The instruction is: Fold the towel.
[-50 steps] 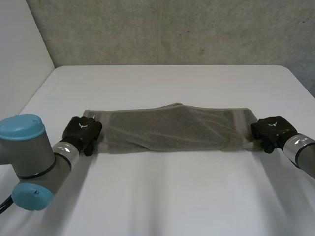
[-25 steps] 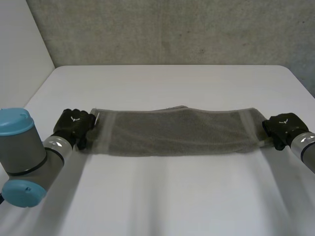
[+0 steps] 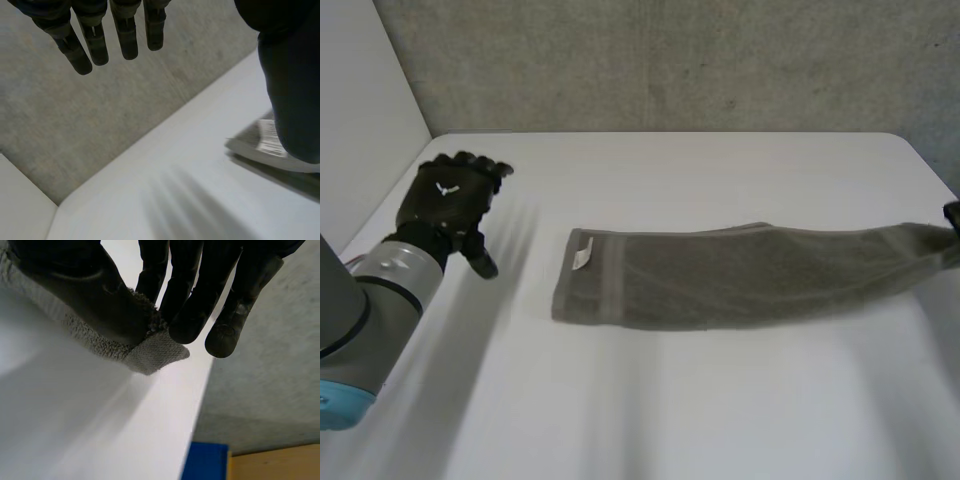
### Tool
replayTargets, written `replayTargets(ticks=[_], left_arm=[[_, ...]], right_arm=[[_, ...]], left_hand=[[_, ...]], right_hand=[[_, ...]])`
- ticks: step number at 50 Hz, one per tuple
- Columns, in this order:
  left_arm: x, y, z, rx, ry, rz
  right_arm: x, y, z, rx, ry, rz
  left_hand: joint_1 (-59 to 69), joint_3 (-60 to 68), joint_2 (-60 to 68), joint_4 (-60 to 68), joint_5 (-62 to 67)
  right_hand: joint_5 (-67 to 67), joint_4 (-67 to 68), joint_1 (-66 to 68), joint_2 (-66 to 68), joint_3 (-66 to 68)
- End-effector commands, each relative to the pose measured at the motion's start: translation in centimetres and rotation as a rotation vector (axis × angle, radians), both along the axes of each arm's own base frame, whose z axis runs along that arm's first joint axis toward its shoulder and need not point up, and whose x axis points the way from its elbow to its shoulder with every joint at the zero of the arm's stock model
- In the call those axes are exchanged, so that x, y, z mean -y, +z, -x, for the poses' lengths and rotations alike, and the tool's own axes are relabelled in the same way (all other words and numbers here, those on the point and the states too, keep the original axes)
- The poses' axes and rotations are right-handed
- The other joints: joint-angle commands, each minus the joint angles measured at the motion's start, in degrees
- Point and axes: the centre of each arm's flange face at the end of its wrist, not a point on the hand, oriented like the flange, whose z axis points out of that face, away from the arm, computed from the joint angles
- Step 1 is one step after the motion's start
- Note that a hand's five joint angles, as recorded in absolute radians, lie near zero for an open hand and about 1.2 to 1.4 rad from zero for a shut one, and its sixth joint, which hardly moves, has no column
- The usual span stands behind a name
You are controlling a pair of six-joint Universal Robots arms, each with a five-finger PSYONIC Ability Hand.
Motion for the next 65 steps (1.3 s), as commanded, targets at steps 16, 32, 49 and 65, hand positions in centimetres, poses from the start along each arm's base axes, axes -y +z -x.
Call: replayTargets(ticks=[16,32,49,65], left_arm=[[1.8,0.1,0.7,-0.091,0.005,-0.016],[1.4,-1.5,3.5,-0.090,-0.074,-0.059],[-2.8,-2.8,10.3,-0.091,-0.287,-0.085],[-2.9,-3.9,10.1,-0.076,-0.248,-0.113]], right_arm=[[-17.2,0.0,-31.3,0.157,0.874,0.190],[-18.2,-0.5,-31.0,0.259,0.948,0.100],[-13.5,-1.7,-19.8,0.345,0.497,-0.090],[-12.0,-7.4,-16.7,0.231,0.425,-0.182]], left_hand=[[-4.3,-3.2,-3.7,-4.0,-11.9],[-3.8,-2.7,-3.2,-3.5,-11.4],[-3.5,-2.3,-2.8,-3.1,-11.0],[-3.3,-2.2,-2.7,-3.0,-10.9]], right_hand=[[4.0,3.1,4.6,6.1,3.3],[-66.0,-66.9,-65.4,-63.9,-66.7],[-64.8,-65.7,-64.2,-62.7,-65.5],[-33.4,-34.2,-32.8,-31.2,-34.0]])
